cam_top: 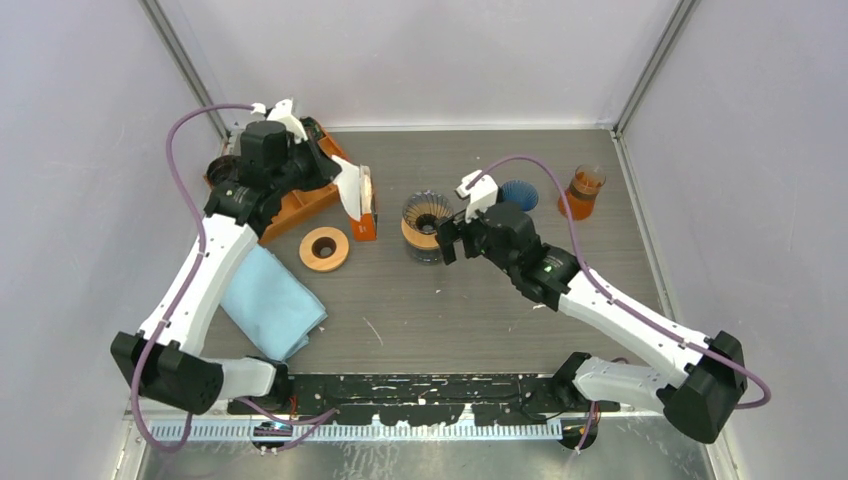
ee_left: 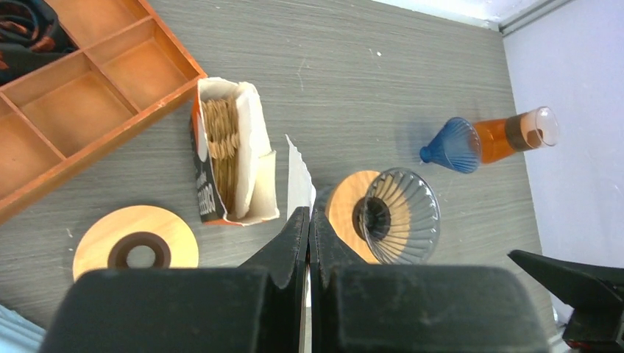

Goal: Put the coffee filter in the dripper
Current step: Pass from the left arm to the right

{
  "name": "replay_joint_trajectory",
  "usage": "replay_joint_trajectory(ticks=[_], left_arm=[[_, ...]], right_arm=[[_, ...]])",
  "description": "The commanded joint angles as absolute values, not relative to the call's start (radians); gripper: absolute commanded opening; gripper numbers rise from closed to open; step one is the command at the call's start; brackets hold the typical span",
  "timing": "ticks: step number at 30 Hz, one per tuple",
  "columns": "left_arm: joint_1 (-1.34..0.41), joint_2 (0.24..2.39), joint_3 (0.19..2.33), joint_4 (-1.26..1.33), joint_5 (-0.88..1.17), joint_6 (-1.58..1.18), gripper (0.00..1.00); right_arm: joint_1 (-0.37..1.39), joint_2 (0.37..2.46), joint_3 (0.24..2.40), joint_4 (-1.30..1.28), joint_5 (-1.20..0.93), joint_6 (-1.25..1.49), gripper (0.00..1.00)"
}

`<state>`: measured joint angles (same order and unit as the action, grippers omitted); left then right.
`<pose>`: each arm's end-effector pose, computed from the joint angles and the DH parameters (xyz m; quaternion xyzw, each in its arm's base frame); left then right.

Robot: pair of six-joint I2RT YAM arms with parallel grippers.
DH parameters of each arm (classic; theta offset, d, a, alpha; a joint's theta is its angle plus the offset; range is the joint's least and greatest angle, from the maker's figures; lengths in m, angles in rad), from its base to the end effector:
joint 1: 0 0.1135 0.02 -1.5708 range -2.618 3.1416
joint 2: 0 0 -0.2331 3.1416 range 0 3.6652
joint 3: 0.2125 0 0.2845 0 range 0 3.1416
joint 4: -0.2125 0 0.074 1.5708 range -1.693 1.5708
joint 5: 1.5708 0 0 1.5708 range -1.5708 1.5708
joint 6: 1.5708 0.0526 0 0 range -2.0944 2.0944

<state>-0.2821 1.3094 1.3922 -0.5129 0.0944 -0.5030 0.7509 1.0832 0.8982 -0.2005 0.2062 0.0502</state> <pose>0.3317 -0.1013 0.3688 -0.0673 0.8385 -0.2430 0.4831 0.2351 0.2046 0.2801 -0.2292 0.7947 0.1380 0.5449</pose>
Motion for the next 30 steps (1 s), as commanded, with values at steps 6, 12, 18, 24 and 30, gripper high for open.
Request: replay_joint_trajectory(ticks=[6, 12, 18, 24, 30], left_arm=[[-0.390, 1.153, 1.290, -0.367, 0.003, -0.577, 0.00], [-0.482, 1.105, 1.257, -0.357, -0.157, -0.580, 0.00], [-0.598, 1.078, 1.234, -0.328, -0.302, -0.558, 0.00], [-0.711, 1.078, 1.243, -0.309, -0.461, -0.502, 0.00], [-0.820, 1.098, 1.263, -0.286, -0.604, -0.424, 0.00]], right_arm=[[0.875, 1.156, 0.952, 0.120, 0.245, -0.039, 1.00], [0.904, 1.177, 0.923, 0.272, 0.228, -0.084, 0.99], [0.921, 1.191, 0.899, 0.388, 0.158, -0.116, 0.99], [0.960, 1.208, 0.857, 0.523, 0.152, -0.189, 0.97], [1.004, 1.239, 0.831, 0.616, 0.208, -0.263, 0.95]])
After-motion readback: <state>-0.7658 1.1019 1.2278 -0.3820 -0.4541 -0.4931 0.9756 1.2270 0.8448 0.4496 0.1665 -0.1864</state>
